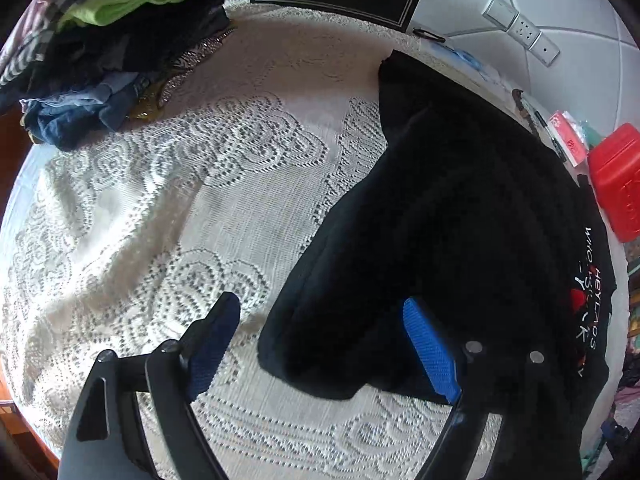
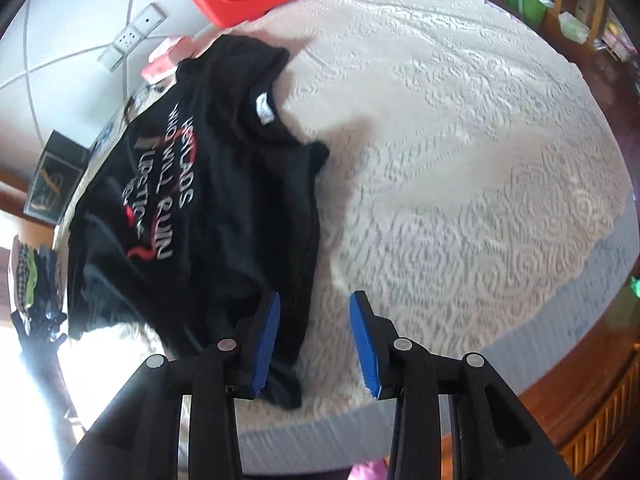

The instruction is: Fold clothes

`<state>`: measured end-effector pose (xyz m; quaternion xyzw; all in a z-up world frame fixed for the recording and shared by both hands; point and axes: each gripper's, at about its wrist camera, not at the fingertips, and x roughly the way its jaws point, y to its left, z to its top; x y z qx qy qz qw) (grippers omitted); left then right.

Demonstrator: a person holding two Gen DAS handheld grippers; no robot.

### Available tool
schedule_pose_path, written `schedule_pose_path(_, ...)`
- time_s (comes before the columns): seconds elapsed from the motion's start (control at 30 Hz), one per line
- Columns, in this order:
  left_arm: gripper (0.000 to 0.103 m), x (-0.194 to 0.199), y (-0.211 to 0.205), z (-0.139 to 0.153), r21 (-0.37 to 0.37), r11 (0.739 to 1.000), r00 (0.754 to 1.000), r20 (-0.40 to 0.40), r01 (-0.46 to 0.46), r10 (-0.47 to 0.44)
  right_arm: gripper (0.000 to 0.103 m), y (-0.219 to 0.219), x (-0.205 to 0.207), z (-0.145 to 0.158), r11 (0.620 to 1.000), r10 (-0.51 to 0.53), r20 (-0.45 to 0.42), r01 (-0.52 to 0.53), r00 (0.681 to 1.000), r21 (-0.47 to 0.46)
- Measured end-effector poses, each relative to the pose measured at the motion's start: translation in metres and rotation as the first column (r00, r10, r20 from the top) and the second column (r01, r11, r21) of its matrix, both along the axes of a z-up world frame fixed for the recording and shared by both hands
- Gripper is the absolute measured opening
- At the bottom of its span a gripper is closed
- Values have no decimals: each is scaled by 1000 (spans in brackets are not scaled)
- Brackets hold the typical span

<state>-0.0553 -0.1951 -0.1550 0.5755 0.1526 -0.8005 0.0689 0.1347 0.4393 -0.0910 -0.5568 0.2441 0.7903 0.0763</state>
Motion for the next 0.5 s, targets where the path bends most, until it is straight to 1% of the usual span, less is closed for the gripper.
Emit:
schedule_pose_path(0.03, 84, -1, 5, -6, -14, 1000, 1000, 14, -3, 3, 36, 4, -8, -2, 1000, -3, -10, 3, 1000, 12)
schedule_pose_path(0.07, 82, 0, 13, -7, -41, 999, 1000, 11, 5, -5, 36, 8, -16, -3, 1000, -10, -17, 10, 1000, 23)
schedule_pose_path(0.1, 72, 3, 22, -5, -60, 998, 1000, 12, 19, -19, 36, 12, -24, -5, 999, -14, -24, 15, 1000, 30)
schedule_pose_path(0.13, 55, 5, 31, -3, -78, 996, 999, 13, 34, -33, 36, 15, -32, -8, 999, -15, -26, 16, 1000, 40)
schedule_pose_path(0.17, 42, 8, 39, -1, -97, 994, 999, 14, 48, -47, 36, 17, -42, -11, 998, -16, -26, 17, 1000, 53)
schedule_pose_path(0.2, 17, 10, 45, 0, -105, 993, 999, 16, 51, -50, 36, 17, -52, -15, 998, -7, -22, 8, 1000, 68)
schedule_pose_path(0.23, 12, 13, 48, 2, -101, 994, 999, 17, 44, -43, 38, 15, -62, -20, 997, 5, -16, -4, 1000, 83)
schedule_pose_path(0.27, 12, 15, 50, 3, -98, 995, 999, 19, 37, -36, 52, 15, -65, -23, 995, 14, -8, -13, 1000, 95)
schedule_pose_path(0.3, 11, 17, 53, 5, -94, 995, 999, 20, 30, -29, 62, 15, -67, -25, 994, 21, 1, -21, 1000, 106)
schedule_pose_path(0.33, 11, 21, 54, 7, -92, 996, 1000, 18, 20, -18, 76, 15, -68, -26, 993, 28, 10, -29, 1000, 117)
schedule_pose_path(0.37, 11, 26, 52, 10, -91, 996, 1000, 12, 5, -4, 76, 16, -70, -28, 991, 34, 20, -36, 999, 127)
schedule_pose_path(0.4, 11, 32, 50, 12, -90, 996, 1000, 6, -9, 9, 73, 16, -72, -30, 989, 41, 29, -44, 999, 138)
schedule_pose_path(0.43, 11, 39, 47, 15, -88, 996, 1000, 0, -24, 24, 48, 16, -73, -32, 987, 47, 39, -53, 998, 149)
schedule_pose_path(0.47, 11, 48, 44, 18, -85, 996, 999, -4, -38, 38, 3, 16, -75, -34, 985, 54, 48, -61, 997, 159)
schedule_pose_path(0.5, 11, 57, 41, 19, -82, 995, 999, -2, -51, 51, 6, 17, -76, -36, 983, 60, 58, -69, 997, 170)
